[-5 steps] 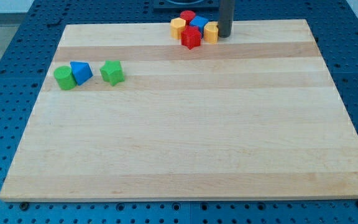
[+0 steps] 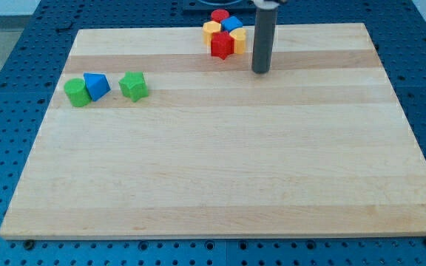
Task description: Move green star to the blue triangle
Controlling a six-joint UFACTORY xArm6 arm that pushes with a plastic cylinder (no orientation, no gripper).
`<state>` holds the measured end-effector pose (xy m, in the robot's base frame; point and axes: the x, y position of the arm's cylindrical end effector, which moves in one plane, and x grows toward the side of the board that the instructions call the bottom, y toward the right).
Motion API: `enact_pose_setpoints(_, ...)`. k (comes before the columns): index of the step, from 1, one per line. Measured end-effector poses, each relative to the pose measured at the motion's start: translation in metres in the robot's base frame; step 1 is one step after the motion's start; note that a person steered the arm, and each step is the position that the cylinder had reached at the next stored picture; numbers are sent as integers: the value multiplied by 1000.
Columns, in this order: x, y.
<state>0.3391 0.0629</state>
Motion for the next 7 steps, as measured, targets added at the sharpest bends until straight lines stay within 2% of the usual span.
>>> enact_pose_setpoints(1,34,-36)
enact_pose_setpoints(2,44,-65)
enact_pose_setpoints(5,31,-80)
enact_pose_setpoints(7,-2,-99)
